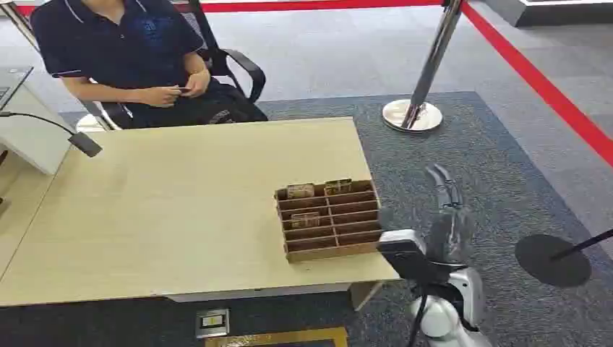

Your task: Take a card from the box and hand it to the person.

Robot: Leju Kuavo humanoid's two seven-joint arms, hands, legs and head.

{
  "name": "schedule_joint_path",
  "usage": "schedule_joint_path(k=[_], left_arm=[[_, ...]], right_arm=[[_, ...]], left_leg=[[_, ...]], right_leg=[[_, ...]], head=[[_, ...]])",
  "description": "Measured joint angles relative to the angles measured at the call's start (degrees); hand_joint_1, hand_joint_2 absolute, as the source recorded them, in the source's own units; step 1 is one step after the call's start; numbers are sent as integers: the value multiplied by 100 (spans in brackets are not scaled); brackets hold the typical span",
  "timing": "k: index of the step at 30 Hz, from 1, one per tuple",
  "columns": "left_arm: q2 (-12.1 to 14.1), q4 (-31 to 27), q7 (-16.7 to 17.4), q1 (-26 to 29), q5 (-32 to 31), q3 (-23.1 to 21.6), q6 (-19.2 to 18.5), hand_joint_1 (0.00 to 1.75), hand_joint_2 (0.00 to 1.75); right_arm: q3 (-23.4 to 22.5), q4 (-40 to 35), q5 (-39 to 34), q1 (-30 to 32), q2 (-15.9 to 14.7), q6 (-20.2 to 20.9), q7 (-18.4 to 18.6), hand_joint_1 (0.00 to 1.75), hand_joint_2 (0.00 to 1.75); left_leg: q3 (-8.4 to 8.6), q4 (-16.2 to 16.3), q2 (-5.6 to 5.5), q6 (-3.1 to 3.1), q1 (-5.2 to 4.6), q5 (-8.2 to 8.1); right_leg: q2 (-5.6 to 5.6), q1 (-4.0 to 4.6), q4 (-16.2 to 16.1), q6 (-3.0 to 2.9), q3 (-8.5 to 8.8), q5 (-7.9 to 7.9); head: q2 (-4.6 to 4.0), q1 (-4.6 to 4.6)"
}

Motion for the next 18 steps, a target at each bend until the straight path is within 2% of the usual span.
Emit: schedule_joint_path(k=[4,9,12,18], left_arm=[[0,15,0,-7,-28,-4,7,0,0],[7,52,57,-29,-55,-11,7,0,0],[7,59,72,-34,0,-11,7,0,0],[7,98,125,-47,39,-15,7,0,0]], right_arm=[[491,74,129,-136,-68,291,258,51,175],[998,328,422,-405,-138,903,842,51,175],[1109,487,614,-557,-144,1142,1154,52,175],[1311,816,1036,-858,-113,1392,1508,51,175]], left_leg=[[-3,0,0,0,0,0],[-3,0,3,0,0,1],[-2,0,2,0,0,0],[-2,0,2,-1,0,1]], right_leg=[[0,0,0,0,-1,0],[0,0,0,0,-2,0],[0,0,0,-1,-3,1],[0,0,0,-1,-3,1]], head=[[0,2],[0,2],[0,0],[0,2]])
